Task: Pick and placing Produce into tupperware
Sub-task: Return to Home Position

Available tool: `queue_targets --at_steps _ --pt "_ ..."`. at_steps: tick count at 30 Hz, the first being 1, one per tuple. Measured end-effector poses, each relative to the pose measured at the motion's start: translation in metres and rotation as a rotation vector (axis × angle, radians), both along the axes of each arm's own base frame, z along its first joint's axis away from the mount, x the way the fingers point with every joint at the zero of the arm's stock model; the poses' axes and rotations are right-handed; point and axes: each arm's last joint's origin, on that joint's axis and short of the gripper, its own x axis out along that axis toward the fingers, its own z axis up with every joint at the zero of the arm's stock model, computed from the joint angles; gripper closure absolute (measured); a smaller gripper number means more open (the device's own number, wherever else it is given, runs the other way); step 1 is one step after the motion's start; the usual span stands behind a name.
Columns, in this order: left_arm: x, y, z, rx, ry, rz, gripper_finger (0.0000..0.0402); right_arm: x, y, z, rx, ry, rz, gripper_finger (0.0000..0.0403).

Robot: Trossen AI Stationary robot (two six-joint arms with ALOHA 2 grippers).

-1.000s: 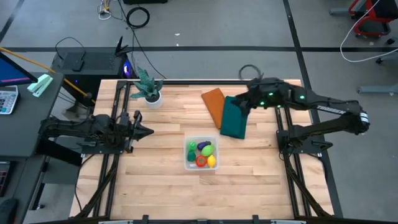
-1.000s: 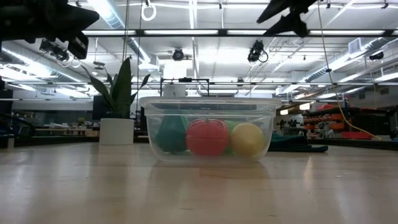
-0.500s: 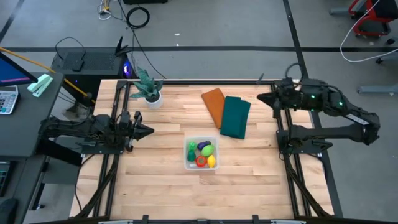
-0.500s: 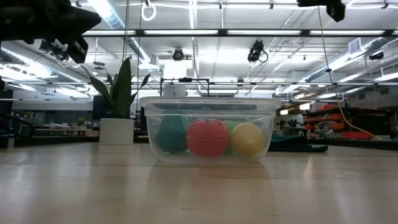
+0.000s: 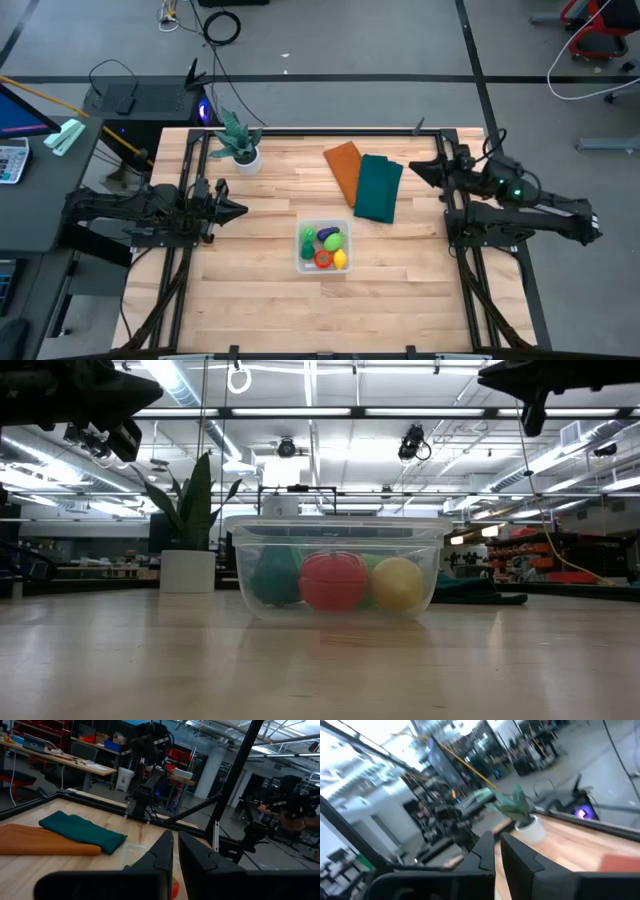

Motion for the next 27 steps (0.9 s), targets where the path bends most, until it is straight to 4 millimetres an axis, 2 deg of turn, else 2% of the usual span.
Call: queue_targets --at_steps 5,13,23,27 --pt "0.0 0.0 0.0 0.001 0.0 0.0 0.0368 0.012 -0.002 -0.018 -0.024 -0.141 0.036 0.0403" --pt "0.0 0.0 0.0 0.001 0.0 0.0 0.0377 0.015 0.01 -0.032 -0.022 -0.179 0.144 0.0403" --pt "0.0 0.0 0.0 0.0 0.0 0.0 0.0361 0.016 0.024 -0.035 -0.081 -0.159 0.178 0.0403" --pt "0.0 0.0 0.0 0.001 0.0 0.0 0.0365 0.009 0.023 -0.037 -0.095 -0.14 0.165 0.0403"
